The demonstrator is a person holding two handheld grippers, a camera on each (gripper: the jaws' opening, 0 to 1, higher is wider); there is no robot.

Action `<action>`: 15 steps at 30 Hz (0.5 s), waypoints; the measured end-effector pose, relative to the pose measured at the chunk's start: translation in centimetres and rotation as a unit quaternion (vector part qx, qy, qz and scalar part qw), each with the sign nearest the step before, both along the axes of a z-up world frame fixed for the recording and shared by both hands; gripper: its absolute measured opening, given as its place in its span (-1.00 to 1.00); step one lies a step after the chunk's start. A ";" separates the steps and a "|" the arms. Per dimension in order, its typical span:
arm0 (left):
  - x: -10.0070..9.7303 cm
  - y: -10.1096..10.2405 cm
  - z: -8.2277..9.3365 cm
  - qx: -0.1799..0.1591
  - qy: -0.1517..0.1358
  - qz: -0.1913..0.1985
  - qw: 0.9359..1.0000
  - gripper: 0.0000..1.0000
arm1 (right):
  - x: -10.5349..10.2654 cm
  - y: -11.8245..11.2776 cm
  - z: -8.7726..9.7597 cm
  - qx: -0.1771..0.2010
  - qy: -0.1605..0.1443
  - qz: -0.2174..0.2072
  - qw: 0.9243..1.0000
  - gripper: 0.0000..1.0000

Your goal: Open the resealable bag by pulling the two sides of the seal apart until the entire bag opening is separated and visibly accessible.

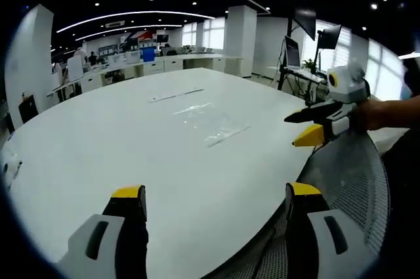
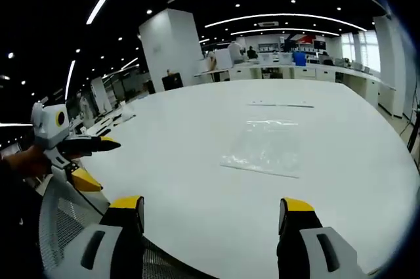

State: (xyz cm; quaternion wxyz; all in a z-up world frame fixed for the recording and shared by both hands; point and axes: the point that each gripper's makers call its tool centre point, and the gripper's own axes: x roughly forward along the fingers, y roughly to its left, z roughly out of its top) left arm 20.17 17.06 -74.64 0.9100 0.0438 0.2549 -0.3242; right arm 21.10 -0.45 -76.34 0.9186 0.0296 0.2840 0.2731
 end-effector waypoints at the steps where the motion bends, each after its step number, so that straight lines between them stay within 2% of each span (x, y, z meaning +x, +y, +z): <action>1: 0.0 0.0 0.0 0.000 0.000 0.000 1.000 0.71 | 0.0 0.0 0.0 0.000 0.000 0.000 1.000 0.68; 15: 0.1 0.0 0.0 0.002 -0.001 -0.003 1.000 0.70 | 0.0 0.0 -0.1 -0.002 0.002 0.000 1.000 0.68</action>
